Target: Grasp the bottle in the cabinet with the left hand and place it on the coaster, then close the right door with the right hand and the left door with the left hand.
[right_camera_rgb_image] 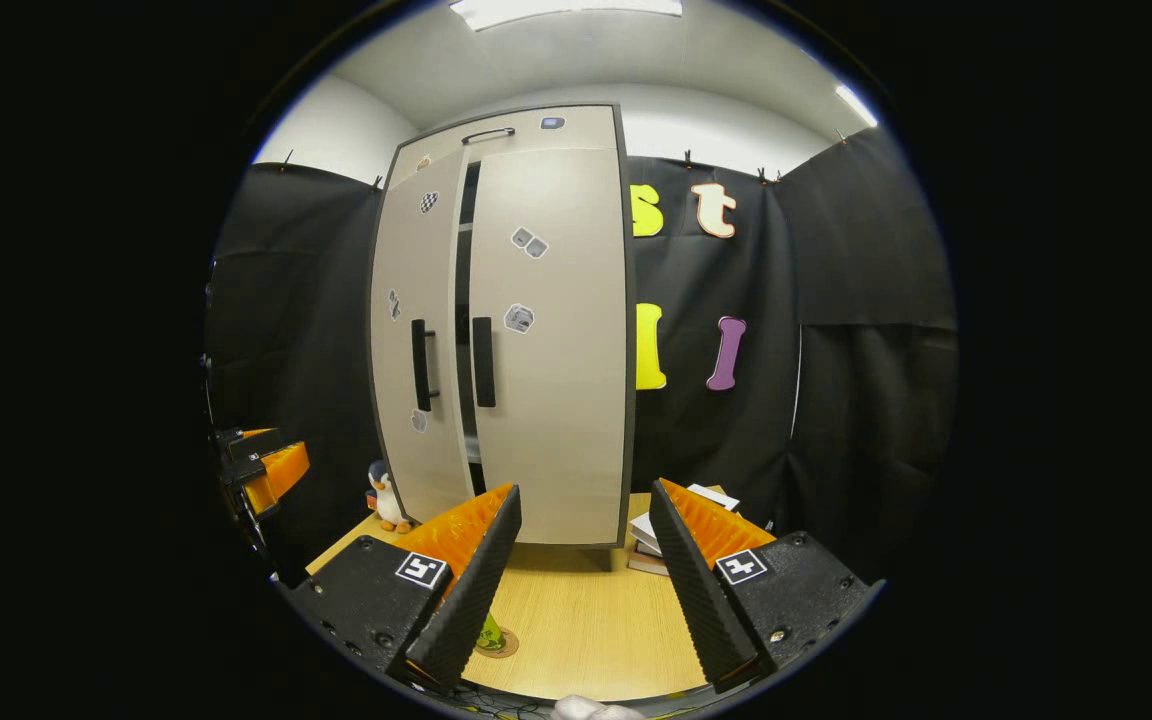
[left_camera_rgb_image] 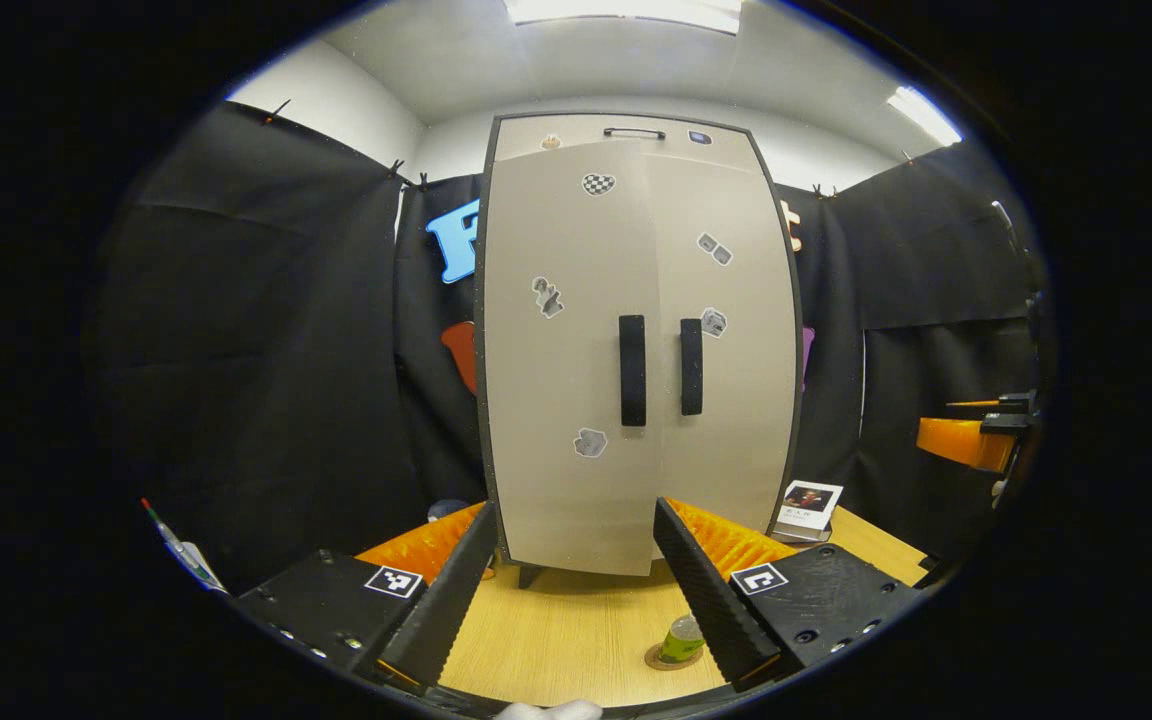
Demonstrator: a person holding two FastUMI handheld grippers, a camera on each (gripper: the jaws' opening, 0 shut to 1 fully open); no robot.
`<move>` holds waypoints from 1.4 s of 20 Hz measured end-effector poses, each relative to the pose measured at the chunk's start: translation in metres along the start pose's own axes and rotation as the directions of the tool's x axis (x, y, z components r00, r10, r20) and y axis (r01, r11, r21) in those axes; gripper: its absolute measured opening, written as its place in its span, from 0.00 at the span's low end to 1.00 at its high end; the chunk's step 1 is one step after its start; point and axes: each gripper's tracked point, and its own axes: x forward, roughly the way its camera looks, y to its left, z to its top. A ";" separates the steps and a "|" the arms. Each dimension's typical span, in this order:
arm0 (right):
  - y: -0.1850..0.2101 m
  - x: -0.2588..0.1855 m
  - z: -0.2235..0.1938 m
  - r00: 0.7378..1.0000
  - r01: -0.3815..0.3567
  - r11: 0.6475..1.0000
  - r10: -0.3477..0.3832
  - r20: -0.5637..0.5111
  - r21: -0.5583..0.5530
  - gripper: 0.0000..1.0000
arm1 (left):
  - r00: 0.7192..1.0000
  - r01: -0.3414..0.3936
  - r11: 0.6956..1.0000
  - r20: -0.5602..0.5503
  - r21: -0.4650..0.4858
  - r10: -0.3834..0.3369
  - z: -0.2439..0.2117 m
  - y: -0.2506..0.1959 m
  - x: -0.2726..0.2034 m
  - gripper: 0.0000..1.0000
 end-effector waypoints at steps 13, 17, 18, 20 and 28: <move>0.013 -0.002 0.000 1.000 -0.002 1.000 0.003 0.023 -0.031 0.80 | 0.999 0.037 0.999 0.009 -0.003 -0.037 0.000 -0.003 0.008 0.96; 0.015 -0.004 -0.003 1.000 -0.004 0.999 0.005 0.023 -0.032 0.80 | 0.999 0.032 0.999 0.009 0.010 -0.032 -0.001 -0.002 0.008 0.96; 0.014 -0.004 -0.003 1.000 -0.003 1.000 0.004 0.028 -0.030 0.80 | 0.999 0.034 0.999 0.009 0.009 -0.034 -0.002 -0.003 0.009 0.96; 0.011 -0.004 -0.002 0.999 0.004 1.000 -0.003 0.033 -0.025 0.80 | 0.999 0.035 0.999 0.006 0.009 -0.035 -0.003 -0.003 0.009 0.96; 0.008 -0.001 -0.001 0.999 0.009 1.000 -0.008 0.044 -0.020 0.80 | 1.000 0.028 0.999 0.007 0.022 -0.028 -0.002 -0.005 0.012 0.96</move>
